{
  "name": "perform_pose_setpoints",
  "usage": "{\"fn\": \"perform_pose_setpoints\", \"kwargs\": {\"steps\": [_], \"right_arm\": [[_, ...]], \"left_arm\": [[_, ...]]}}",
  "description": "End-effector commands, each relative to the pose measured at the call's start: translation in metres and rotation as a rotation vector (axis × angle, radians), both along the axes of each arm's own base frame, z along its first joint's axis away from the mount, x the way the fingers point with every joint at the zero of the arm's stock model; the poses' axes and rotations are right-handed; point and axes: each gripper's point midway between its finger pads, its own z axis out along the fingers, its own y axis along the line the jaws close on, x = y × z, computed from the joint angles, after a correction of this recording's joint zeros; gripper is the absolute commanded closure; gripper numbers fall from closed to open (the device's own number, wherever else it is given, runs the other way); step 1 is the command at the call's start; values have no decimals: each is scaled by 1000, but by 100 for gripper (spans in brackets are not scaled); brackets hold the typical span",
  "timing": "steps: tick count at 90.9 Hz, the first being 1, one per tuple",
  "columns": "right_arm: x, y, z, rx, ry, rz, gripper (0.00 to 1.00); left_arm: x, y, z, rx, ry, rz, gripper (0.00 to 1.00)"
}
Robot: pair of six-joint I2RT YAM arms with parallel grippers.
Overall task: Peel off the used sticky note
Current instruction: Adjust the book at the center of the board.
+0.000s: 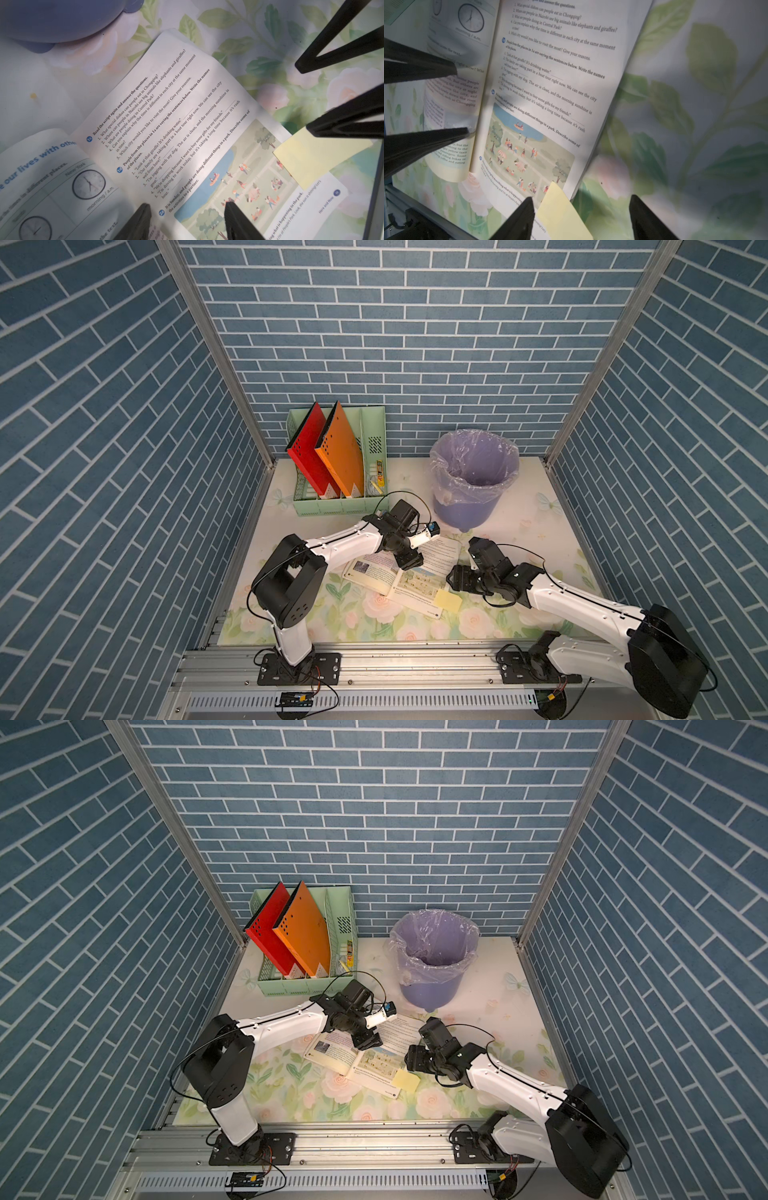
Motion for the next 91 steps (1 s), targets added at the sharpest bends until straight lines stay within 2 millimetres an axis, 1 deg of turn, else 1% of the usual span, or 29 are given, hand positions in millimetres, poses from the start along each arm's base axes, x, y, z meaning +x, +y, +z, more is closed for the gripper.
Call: {"fn": "perform_pose_setpoints", "kwargs": {"steps": [1,12,27,38,51,56,61,68,73,78,85,91], "right_arm": [[22,6,-4,-9,-46,-16,32],[37,19,-14,-36,-55,25,36],[53,49,-19,-1,-52,115,40],[61,74,-18,50,-51,177,44],[58,111,-18,82,-53,286,44],[55,126,-16,90,-58,335,44],[53,136,-14,95,-60,365,43],[53,137,-7,103,-70,369,41],[51,128,0,100,-85,354,39],[48,115,8,108,-93,325,37],[32,100,10,138,-77,297,37],[14,88,5,179,-42,268,37]], "left_arm": [[1,9,-12,36,-17,18,38],[-14,22,-20,60,5,7,38],[-38,44,-28,111,51,0,38],[-57,58,-26,115,71,-7,38],[-74,68,-20,126,110,-20,38],[-76,68,-16,117,111,-24,38],[-76,67,-12,104,106,-21,38],[-68,63,-10,100,89,-12,38],[-62,61,-11,108,75,-11,38],[-56,60,-14,117,67,-12,38],[-49,58,-21,129,69,-10,38],[-42,56,-25,126,75,-1,39]]}}
